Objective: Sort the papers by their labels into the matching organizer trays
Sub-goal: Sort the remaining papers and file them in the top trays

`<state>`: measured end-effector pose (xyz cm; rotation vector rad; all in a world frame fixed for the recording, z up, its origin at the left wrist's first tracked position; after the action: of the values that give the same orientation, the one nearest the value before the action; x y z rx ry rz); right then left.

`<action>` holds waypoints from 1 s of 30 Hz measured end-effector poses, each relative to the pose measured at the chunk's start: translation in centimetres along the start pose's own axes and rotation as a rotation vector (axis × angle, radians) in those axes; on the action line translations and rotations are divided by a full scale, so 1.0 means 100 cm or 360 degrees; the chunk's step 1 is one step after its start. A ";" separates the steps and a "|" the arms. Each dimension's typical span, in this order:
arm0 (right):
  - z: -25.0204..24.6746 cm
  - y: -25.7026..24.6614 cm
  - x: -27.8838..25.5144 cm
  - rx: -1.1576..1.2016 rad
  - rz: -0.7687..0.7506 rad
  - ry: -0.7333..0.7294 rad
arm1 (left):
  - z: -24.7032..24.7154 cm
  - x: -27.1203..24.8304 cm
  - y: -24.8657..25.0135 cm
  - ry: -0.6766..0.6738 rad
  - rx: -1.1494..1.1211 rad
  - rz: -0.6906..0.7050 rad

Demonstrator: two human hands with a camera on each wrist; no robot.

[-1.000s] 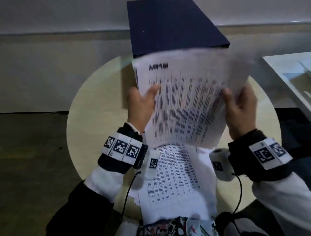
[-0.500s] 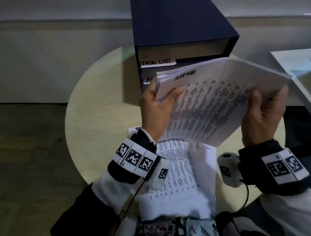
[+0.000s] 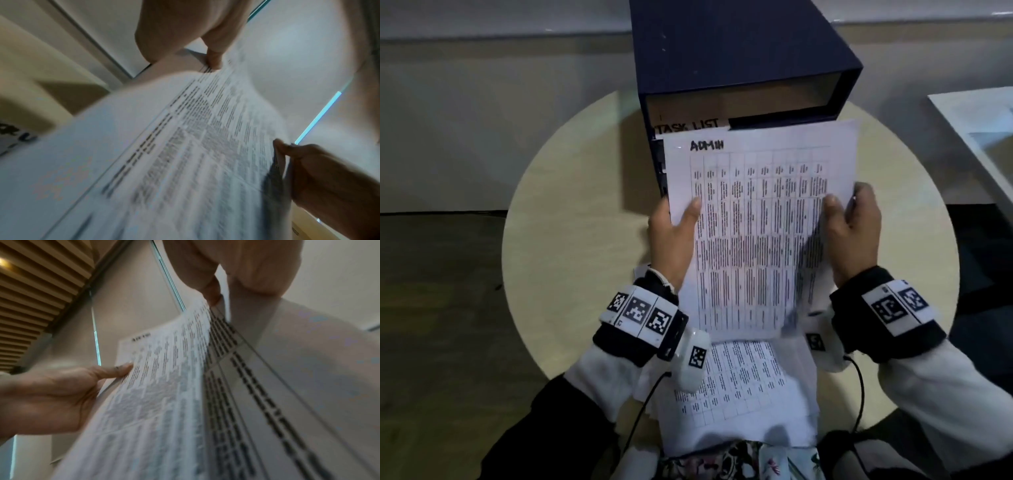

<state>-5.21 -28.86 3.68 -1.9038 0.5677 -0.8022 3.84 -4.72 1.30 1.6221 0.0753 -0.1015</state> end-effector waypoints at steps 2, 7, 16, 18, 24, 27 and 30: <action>0.014 0.022 0.004 -0.0070 0.0219 -0.0167 | -0.004 0.008 -0.025 0.0024 0.0050 -0.0143; 0.023 0.064 -0.021 0.0103 0.0699 -0.0475 | -0.004 0.023 -0.042 0.0060 0.0060 -0.0365; 0.013 0.068 -0.065 0.0457 0.0831 -0.0894 | 0.011 0.090 -0.026 0.0127 -0.0125 -0.0345; 0.013 0.069 -0.055 0.0475 0.0811 -0.0809 | 0.012 0.088 -0.022 0.0101 -0.0132 -0.0375; 0.037 0.051 -0.003 0.0820 0.0839 -0.0457 | 0.020 0.066 -0.015 -0.0181 -0.0113 -0.0426; 0.062 0.035 0.028 0.0948 0.0850 -0.0379 | 0.018 0.060 -0.016 -0.0180 -0.0121 -0.0422; 0.085 0.026 0.055 0.1019 0.0882 -0.0316 | 0.015 0.067 -0.011 -0.0129 -0.0237 -0.0409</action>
<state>4.61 -28.68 0.22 -1.1378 0.5871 -0.3590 10.38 -6.23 -0.61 1.4516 0.2242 -0.3514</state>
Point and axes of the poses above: each hand's wrist, its own x-axis towards the middle knuckle, its own z-axis out of the palm, y = z × x, the point moved 9 cm from there along x, towards the middle knuckle, and after that the axes turned 3 degrees about y, right-handed, at the moved point
